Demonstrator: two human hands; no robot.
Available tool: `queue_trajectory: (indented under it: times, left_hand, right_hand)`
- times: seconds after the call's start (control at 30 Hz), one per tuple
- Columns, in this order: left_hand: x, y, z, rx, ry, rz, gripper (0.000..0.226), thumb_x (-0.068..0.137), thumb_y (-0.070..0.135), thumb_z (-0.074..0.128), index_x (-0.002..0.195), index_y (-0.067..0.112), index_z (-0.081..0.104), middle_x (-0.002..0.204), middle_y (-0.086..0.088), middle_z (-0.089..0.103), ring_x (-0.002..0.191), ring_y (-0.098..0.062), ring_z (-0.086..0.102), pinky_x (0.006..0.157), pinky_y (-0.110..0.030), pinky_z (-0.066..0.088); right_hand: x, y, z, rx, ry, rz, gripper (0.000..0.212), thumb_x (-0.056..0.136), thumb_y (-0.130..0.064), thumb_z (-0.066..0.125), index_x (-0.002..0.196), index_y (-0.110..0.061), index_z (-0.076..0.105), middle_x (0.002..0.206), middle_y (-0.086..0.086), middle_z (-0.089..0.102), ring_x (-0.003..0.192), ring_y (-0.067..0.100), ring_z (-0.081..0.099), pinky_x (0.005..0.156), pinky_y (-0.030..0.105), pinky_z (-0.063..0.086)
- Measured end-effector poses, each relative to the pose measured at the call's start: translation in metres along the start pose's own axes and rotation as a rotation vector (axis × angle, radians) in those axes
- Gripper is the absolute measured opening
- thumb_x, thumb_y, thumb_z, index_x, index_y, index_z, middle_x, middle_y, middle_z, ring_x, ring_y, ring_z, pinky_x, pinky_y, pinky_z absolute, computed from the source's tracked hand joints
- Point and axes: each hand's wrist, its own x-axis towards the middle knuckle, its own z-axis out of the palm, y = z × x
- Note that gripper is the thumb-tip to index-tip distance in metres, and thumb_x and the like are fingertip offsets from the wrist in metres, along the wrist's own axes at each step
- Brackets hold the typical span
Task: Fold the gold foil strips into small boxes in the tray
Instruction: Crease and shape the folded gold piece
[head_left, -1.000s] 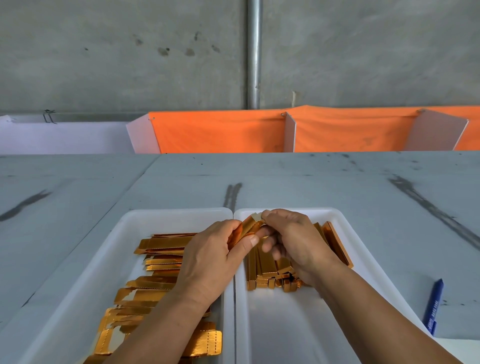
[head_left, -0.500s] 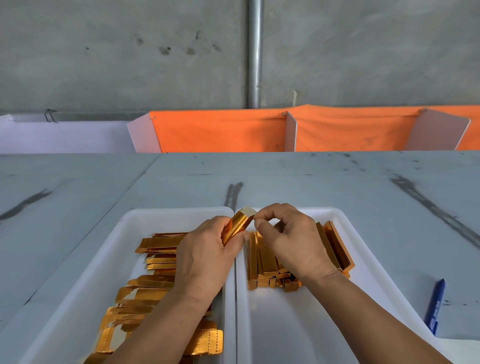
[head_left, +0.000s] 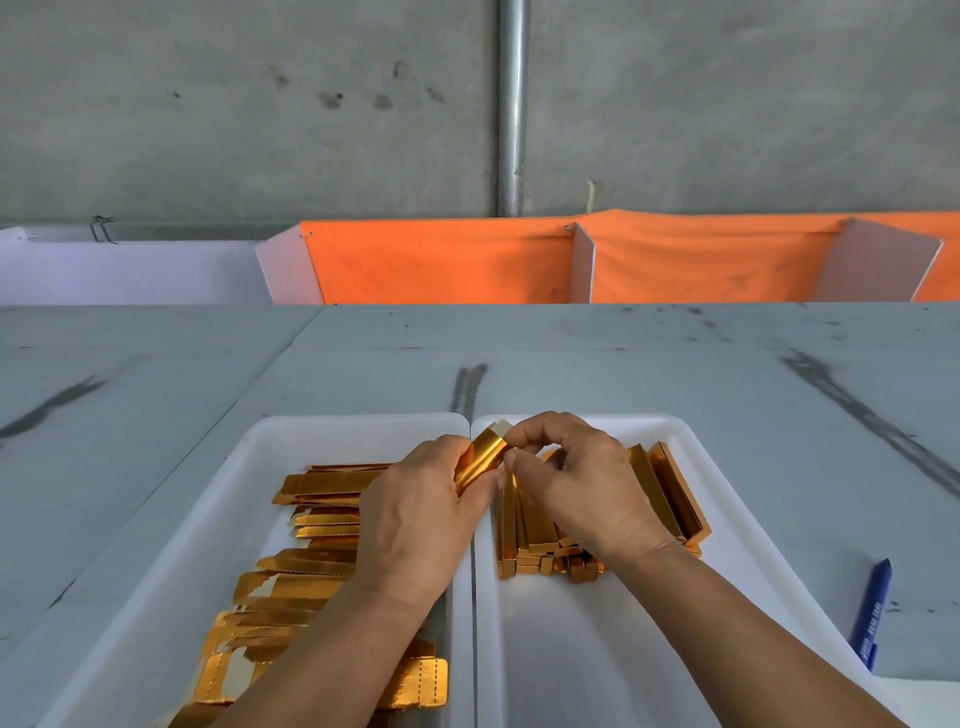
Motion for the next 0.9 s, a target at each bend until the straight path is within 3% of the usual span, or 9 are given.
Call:
queue_trajectory:
  times: [0.13, 0.27, 0.4, 0.6, 0.73, 0.9]
  left_hand:
    - [0.0003, 0.0012, -0.0001, 0.012, -0.001, 0.015, 0.034, 0.086, 0.056, 0.056, 0.103, 0.027, 0.06, 0.075, 0.014, 0.049, 0.062, -0.007, 0.051, 0.053, -0.012, 0.032]
    - [0.0004, 0.0012, 0.0005, 0.025, 0.005, 0.028, 0.032, 0.086, 0.055, 0.056, 0.098, 0.026, 0.059, 0.073, 0.014, 0.046, 0.06, -0.007, 0.047, 0.053, -0.013, 0.03]
    - [-0.0006, 0.0017, 0.0009, 0.024, 0.018, 0.055, 0.033, 0.085, 0.058, 0.054, 0.092, 0.026, 0.057, 0.071, 0.014, 0.046, 0.058, -0.006, 0.046, 0.052, -0.014, 0.03]
    - [-0.0011, 0.0008, 0.0015, -0.003, 0.006, 0.069, 0.038, 0.083, 0.062, 0.051, 0.097, 0.027, 0.059, 0.074, 0.015, 0.047, 0.062, -0.007, 0.048, 0.054, -0.013, 0.03]
    - [-0.0011, 0.0017, 0.0023, -0.041, 0.005, 0.069, 0.054, 0.077, 0.07, 0.035, 0.1, 0.028, 0.059, 0.074, 0.016, 0.045, 0.061, -0.008, 0.047, 0.054, -0.01, 0.027]
    - [-0.001, 0.0013, 0.0031, -0.036, -0.004, 0.083, 0.061, 0.075, 0.071, 0.031, 0.108, 0.029, 0.06, 0.08, 0.017, 0.05, 0.067, -0.006, 0.052, 0.057, -0.009, 0.03]
  right_hand:
    - [-0.0002, -0.0021, -0.0007, 0.171, -0.098, 0.085, 0.01, 0.091, -0.018, 0.069, 0.092, -0.029, 0.068, 0.077, -0.007, 0.063, 0.06, 0.014, 0.057, 0.055, 0.028, 0.048]
    - [0.0004, -0.0029, -0.0034, 0.284, -0.153, 0.131, 0.007, 0.093, -0.012, 0.066, 0.097, -0.016, 0.069, 0.057, -0.004, 0.048, 0.045, 0.012, 0.044, 0.042, 0.023, 0.037]
    - [0.0007, -0.0027, -0.0064, 0.336, -0.181, 0.161, 0.007, 0.094, -0.009, 0.063, 0.095, -0.009, 0.07, 0.059, 0.007, 0.043, 0.039, 0.009, 0.032, 0.037, 0.019, 0.028]
    - [0.0023, -0.0013, -0.0079, 0.26, -0.192, 0.116, 0.007, 0.094, -0.014, 0.063, 0.09, -0.012, 0.068, 0.063, 0.009, 0.047, 0.042, 0.008, 0.035, 0.04, 0.018, 0.031]
    - [0.0038, 0.0021, -0.0066, 0.266, -0.099, 0.1, 0.013, 0.097, -0.019, 0.058, 0.088, -0.02, 0.067, 0.063, 0.005, 0.045, 0.045, 0.009, 0.037, 0.043, 0.021, 0.034]
    - [0.0059, 0.0062, -0.0044, 0.188, 0.007, 0.086, 0.015, 0.095, -0.022, 0.061, 0.085, -0.027, 0.07, 0.059, -0.004, 0.049, 0.048, 0.007, 0.042, 0.045, 0.019, 0.038]
